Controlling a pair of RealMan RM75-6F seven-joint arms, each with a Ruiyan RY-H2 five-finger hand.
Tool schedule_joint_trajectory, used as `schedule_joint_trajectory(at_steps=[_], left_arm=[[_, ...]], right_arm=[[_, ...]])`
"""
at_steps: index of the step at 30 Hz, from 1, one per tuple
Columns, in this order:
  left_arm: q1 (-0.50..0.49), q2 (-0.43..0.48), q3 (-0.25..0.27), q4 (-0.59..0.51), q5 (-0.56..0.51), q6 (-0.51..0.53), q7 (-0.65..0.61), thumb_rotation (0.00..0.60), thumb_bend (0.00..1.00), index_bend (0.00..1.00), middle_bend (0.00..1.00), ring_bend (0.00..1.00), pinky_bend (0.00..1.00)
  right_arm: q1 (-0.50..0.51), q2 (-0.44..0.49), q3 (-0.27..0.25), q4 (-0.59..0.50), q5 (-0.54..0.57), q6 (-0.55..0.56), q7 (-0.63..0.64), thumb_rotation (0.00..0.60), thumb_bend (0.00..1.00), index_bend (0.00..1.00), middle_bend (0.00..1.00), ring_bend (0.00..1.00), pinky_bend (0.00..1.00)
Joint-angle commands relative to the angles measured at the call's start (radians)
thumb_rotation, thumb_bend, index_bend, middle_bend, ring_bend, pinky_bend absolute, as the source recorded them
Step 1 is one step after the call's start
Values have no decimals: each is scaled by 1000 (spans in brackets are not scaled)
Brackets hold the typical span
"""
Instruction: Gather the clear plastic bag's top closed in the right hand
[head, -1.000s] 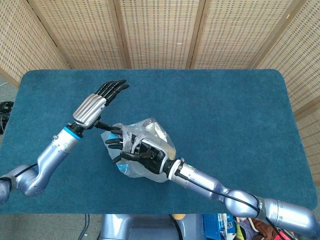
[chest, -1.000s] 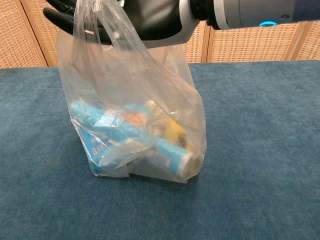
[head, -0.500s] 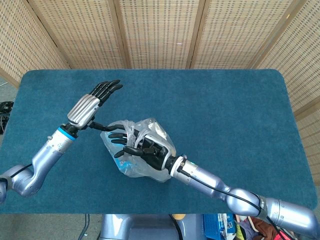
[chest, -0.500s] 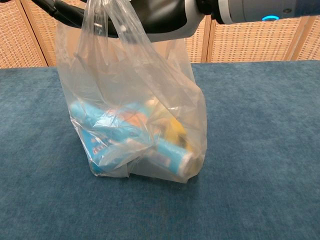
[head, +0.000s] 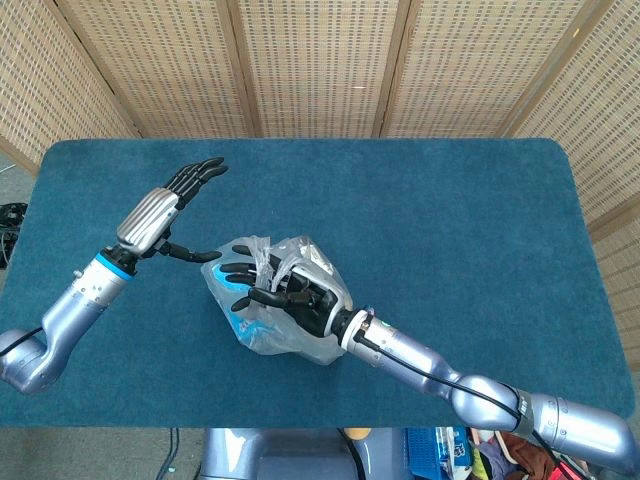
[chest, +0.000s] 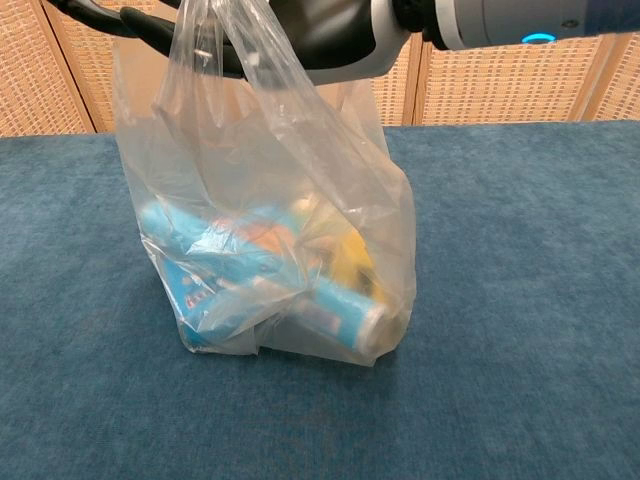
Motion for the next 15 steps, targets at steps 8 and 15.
schedule_joint_trajectory(at_steps=[8,15], left_arm=[[8,67,10,-3,17,-4,-121,600,0,0,0,0,0],[29,116,-1,-4,1,22,-127,600,0,0,0,0,0]], right_arm=[[13,-1,-11,0,5,18,-8,600,302,118,234,165,356],[19,1,-13,-2,13,26,-7,600,303,118,234,165,356]])
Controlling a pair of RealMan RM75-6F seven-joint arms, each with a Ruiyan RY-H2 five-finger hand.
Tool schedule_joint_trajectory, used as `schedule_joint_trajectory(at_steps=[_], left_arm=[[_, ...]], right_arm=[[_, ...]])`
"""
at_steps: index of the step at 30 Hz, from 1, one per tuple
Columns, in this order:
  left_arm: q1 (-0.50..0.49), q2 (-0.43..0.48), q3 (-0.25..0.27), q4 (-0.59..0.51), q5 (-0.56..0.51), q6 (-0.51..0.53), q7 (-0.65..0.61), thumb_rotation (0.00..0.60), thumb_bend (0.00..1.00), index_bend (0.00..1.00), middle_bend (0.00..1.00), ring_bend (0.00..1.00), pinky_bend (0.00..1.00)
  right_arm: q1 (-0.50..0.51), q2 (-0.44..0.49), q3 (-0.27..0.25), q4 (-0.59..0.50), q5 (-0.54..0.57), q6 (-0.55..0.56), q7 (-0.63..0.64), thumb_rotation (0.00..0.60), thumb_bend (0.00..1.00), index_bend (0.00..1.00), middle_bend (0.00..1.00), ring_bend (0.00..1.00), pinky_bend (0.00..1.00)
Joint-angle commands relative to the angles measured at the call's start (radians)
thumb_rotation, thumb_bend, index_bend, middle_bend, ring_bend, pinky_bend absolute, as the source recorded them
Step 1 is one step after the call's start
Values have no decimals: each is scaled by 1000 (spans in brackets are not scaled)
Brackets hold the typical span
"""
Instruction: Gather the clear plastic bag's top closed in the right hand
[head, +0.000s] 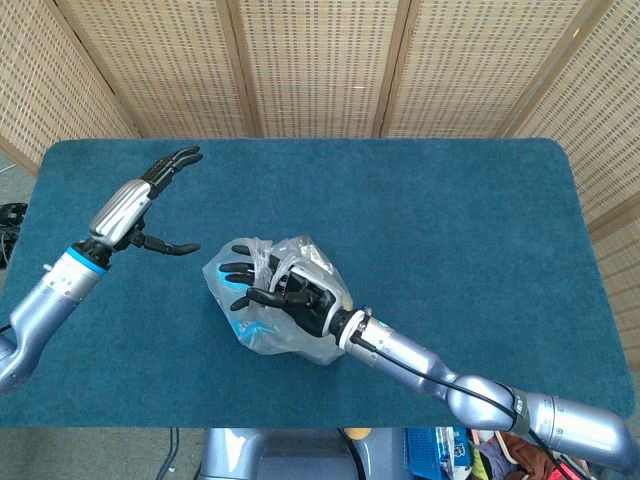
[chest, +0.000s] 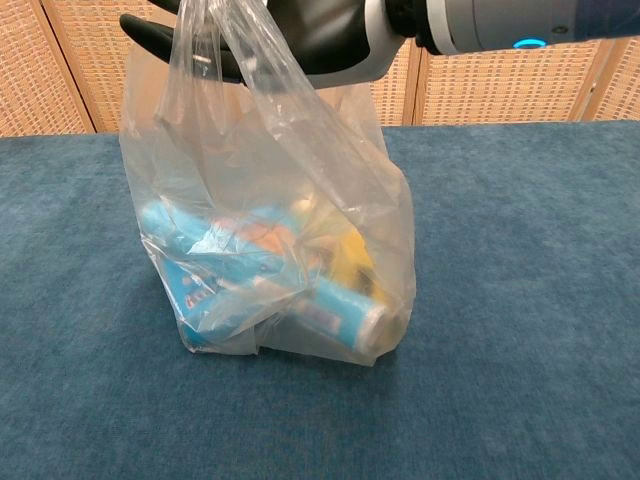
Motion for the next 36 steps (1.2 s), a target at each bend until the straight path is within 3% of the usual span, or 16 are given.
schedule_joint_trajectory(at_steps=[1,14,27,31,36], left_arm=[[12,29,-8,-6,-8,15,-9,600,0,0,0,0,0],[101,156,-45,-27,-95,95,72,600,34,0,0,0,0],[210,157,-14,-6,-108,169,92,600,42,0,0,0,0],[229,151,-3,4,-93,181,82,600,48,0,0,0,0],[273,146,7,4,-86,225,78,600,47,0,0,0,0]], right_arm=[[2,2,1,-4,2,2,0,600,303,118,234,165,356],[55,13,19,-23,40,38,3,600,303,118,234,184,356],[151,48,20,-13,133,130,-7,600,300,121,234,189,358],[167,58,19,-15,156,142,-8,600,300,131,275,243,394],[195,81,24,-19,179,163,-22,600,301,244,433,414,526]])
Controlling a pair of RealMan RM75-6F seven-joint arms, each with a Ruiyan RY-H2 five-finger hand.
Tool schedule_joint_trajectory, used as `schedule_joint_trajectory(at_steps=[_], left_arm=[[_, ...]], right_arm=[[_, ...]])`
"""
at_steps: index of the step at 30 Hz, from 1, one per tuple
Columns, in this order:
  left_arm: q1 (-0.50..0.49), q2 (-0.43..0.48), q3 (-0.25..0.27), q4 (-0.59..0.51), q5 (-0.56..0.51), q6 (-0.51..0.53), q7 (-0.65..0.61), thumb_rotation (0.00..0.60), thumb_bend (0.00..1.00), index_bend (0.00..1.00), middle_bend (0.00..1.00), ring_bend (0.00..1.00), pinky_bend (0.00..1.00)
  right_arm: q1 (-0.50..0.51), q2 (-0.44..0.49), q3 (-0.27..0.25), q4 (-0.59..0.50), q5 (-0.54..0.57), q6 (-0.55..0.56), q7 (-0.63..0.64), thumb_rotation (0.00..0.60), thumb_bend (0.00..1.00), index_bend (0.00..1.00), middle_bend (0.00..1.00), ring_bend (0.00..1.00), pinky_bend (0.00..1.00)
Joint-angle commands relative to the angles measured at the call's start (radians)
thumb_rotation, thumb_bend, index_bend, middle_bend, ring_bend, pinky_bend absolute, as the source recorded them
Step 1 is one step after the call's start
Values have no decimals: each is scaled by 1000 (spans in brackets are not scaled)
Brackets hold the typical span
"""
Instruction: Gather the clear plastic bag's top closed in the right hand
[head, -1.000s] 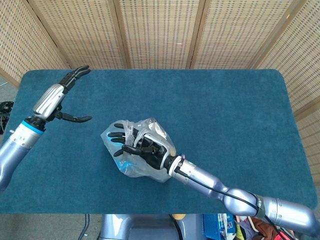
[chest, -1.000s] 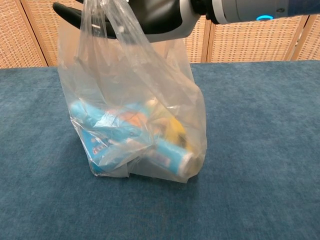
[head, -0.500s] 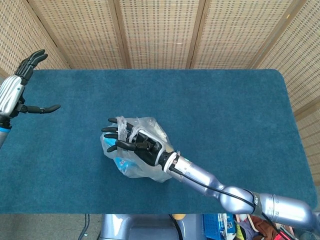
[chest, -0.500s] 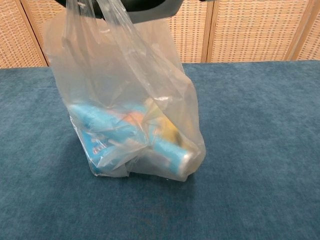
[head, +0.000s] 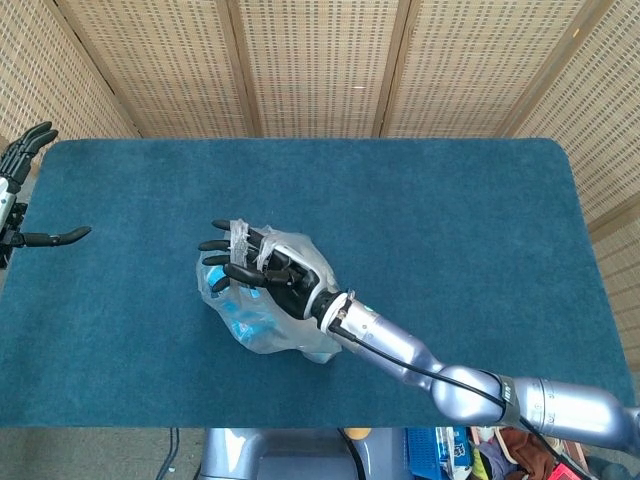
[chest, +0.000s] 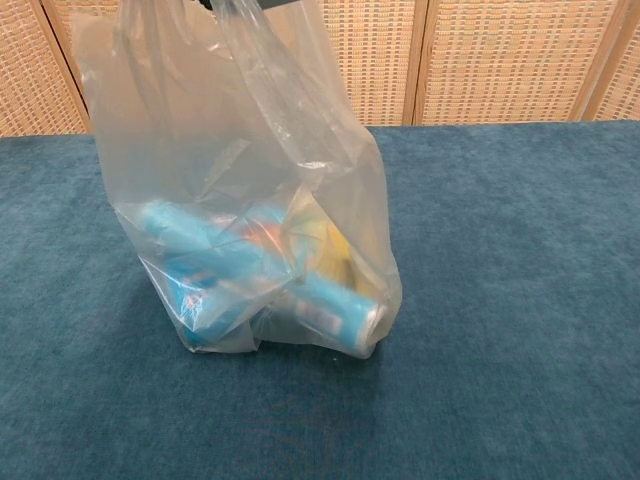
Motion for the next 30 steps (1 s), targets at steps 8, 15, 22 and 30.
schedule_joint_trajectory(at_steps=[8,15,22,30], left_arm=[[70,-29,19,33,5,70,-3,600,50,0,0,0,0],[123,-53,32,48,16,132,5,600,52,0,0,0,0],[186,-66,50,47,13,184,29,600,59,0,0,0,0],[244,-114,76,70,-11,197,90,600,90,0,0,0,0]], right_arm=[[69,61,-17,16,52,43,-57,600,432,515,674,673,741],[107,94,-44,28,97,74,-92,600,633,624,745,737,873],[142,134,-55,40,116,97,-143,600,995,702,805,782,944],[193,224,-46,53,197,105,-186,600,1000,704,811,794,970]])
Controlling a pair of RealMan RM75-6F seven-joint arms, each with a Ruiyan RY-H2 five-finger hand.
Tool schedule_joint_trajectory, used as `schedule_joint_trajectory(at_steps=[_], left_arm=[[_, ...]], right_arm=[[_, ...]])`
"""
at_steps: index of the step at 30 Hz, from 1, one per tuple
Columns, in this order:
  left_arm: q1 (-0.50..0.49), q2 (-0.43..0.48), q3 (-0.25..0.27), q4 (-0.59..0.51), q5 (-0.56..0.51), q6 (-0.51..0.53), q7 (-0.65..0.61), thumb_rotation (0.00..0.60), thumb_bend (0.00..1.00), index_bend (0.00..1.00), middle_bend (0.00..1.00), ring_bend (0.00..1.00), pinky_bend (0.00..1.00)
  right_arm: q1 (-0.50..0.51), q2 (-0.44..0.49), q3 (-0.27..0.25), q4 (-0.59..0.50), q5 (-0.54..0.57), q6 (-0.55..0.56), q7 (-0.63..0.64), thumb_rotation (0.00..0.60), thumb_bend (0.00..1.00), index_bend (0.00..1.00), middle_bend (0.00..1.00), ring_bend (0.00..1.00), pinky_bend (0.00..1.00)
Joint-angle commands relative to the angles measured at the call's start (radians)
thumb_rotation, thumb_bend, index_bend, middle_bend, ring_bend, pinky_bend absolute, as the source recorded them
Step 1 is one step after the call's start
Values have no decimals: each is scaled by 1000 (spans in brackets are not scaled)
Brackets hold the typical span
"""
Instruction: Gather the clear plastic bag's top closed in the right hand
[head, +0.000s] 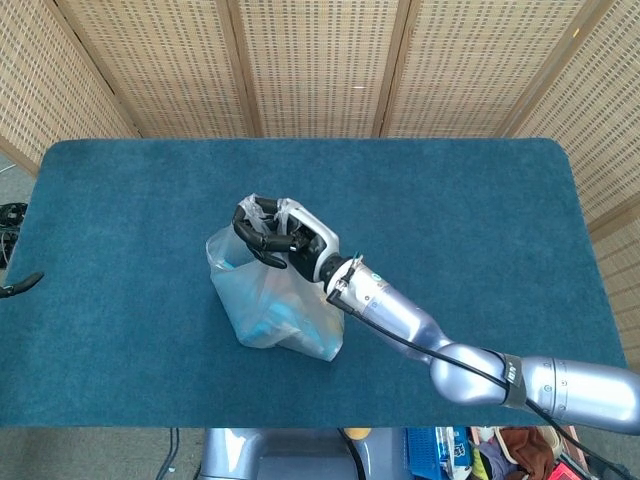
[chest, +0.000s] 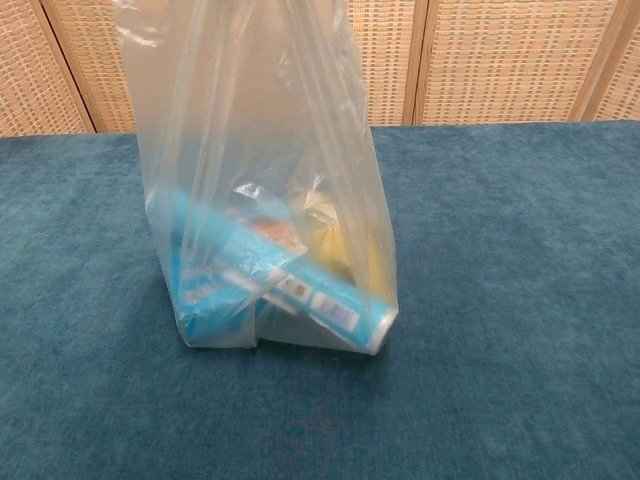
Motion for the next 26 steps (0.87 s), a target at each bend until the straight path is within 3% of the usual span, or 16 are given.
schedule_joint_trajectory(at_steps=[1,15,26], left_arm=[[18,-22,8,11,-8,6,18,600,91,0,0,0,0],[76,-123,30,55,-13,39,88,600,96,0,0,0,0],[84,-155,19,89,9,58,147,600,100,0,0,0,0]], right_arm=[[24,35,0,8,36,8,-21,600,1000,704,811,794,970],[82,125,38,50,126,10,-47,600,1000,698,811,794,971],[129,214,34,101,221,14,-89,600,1000,696,810,794,970]])
